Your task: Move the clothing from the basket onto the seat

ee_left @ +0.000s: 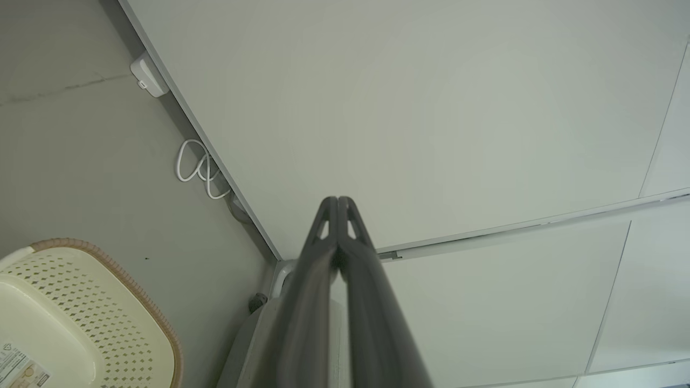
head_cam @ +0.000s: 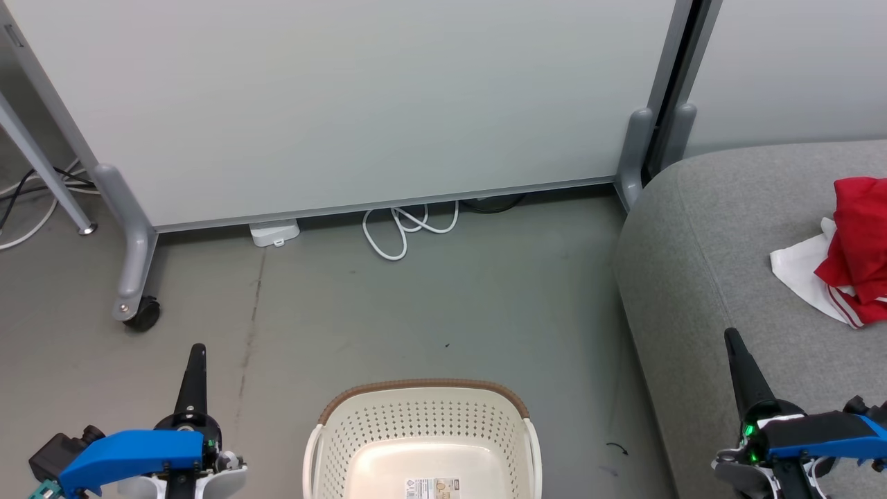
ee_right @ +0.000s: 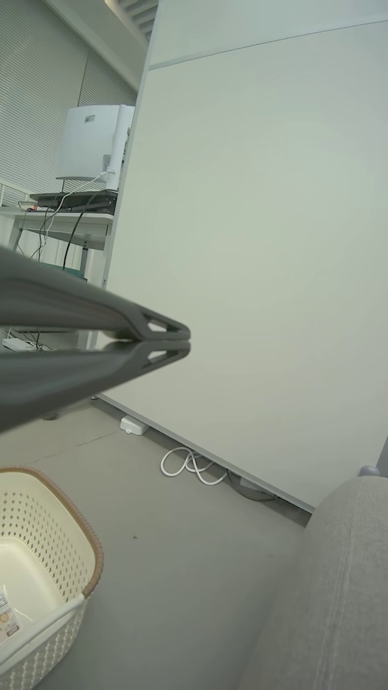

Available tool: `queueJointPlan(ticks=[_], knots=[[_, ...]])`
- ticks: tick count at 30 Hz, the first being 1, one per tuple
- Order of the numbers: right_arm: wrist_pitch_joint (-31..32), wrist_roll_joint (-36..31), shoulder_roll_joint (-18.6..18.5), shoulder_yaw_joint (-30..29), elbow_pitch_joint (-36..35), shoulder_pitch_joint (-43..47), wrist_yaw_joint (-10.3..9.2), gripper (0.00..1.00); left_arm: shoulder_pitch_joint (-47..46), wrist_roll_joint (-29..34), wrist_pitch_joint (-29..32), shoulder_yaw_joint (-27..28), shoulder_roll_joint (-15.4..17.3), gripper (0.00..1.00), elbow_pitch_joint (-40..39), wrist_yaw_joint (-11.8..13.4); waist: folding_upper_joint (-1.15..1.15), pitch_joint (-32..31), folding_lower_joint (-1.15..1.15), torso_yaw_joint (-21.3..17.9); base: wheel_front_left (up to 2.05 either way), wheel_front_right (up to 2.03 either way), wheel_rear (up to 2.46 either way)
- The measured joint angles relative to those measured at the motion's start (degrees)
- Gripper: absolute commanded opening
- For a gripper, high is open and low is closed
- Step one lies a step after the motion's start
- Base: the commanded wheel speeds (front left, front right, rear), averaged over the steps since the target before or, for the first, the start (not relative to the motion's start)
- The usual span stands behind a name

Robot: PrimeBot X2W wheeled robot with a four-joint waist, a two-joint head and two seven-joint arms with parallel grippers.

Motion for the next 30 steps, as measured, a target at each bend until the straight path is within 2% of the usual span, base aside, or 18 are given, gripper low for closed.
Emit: queueJointPlan(ticks=[30], knots=[[2.6, 13.2, -0.1, -0.6, -0.8, -0.6, 0.0, 0.0, -1.7, -12.5, 3.4, 1.2, 0.1, 0.0, -1.0, 0.0, 0.0, -0.1, 0.0, -0.4, 0.0, 0.0, 0.0]])
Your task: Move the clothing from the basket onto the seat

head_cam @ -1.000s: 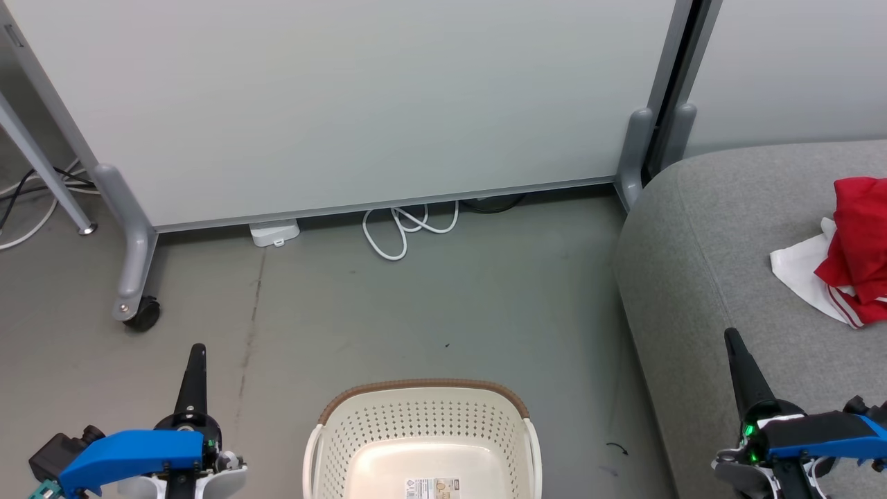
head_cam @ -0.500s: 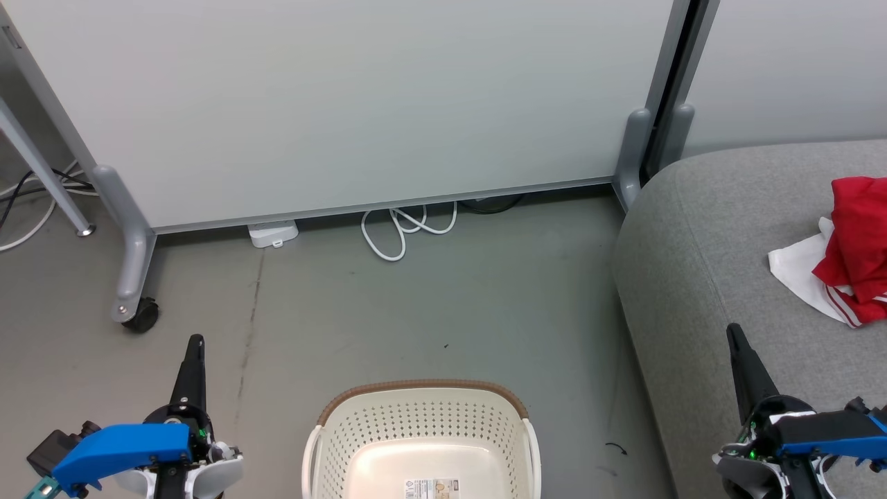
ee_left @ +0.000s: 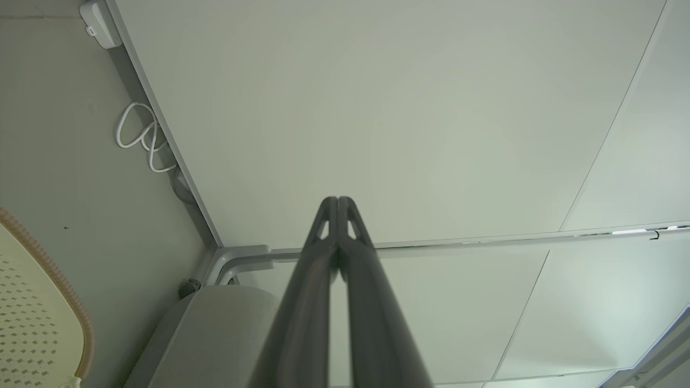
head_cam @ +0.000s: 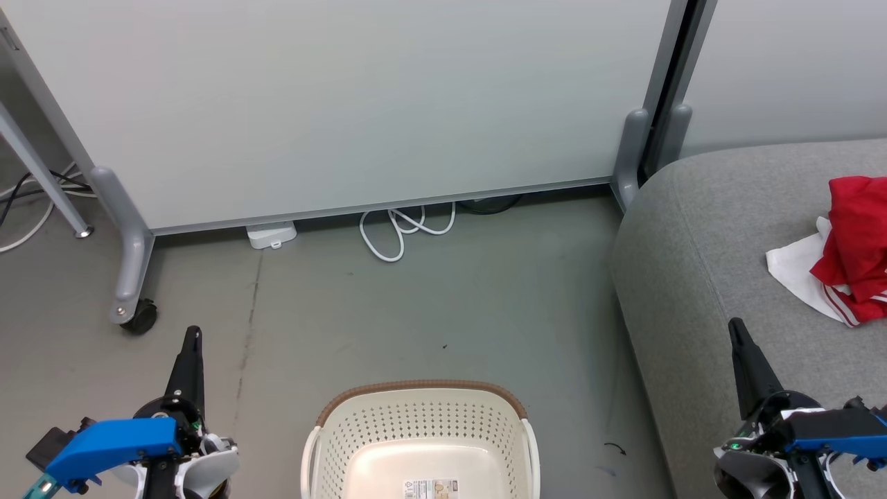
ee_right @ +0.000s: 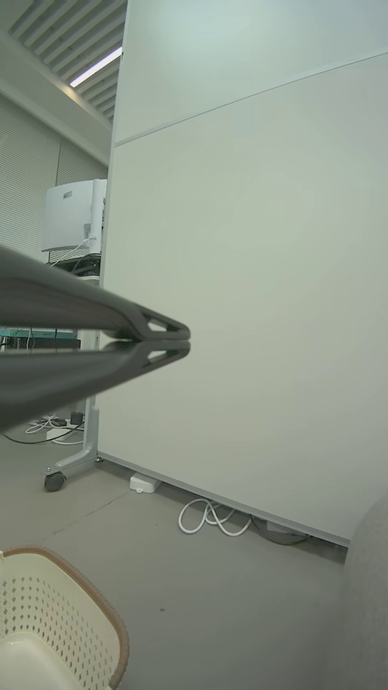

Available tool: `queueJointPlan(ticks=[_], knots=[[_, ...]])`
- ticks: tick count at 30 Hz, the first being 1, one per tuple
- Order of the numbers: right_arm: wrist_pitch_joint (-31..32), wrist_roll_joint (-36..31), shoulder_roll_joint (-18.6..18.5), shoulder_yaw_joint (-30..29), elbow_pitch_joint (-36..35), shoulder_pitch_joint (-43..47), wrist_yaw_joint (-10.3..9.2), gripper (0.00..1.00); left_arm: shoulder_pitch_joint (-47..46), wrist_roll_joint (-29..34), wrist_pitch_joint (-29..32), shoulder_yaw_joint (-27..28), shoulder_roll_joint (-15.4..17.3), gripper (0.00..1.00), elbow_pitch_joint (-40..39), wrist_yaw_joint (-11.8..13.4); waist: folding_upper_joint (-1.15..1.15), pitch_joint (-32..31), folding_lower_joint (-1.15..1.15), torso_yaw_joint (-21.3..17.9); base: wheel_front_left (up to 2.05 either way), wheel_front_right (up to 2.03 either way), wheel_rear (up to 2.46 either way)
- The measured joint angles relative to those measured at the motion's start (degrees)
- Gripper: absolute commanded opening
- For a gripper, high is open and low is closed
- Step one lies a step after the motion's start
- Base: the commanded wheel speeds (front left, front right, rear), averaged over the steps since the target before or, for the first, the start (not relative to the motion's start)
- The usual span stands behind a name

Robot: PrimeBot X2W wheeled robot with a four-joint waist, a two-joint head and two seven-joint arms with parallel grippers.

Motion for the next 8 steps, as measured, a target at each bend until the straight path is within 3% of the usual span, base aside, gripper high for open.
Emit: queueJointPlan(ticks=[8], knots=[[0.6, 3.1, 0.0, -0.2, -0.2, -0.1, 0.0, 0.0, -0.3, -2.9, 0.8, 0.2, 0.0, 0.0, -0.2, 0.0, 0.0, 0.0, -0.01, -0.1, 0.0, 0.0, 0.0]])
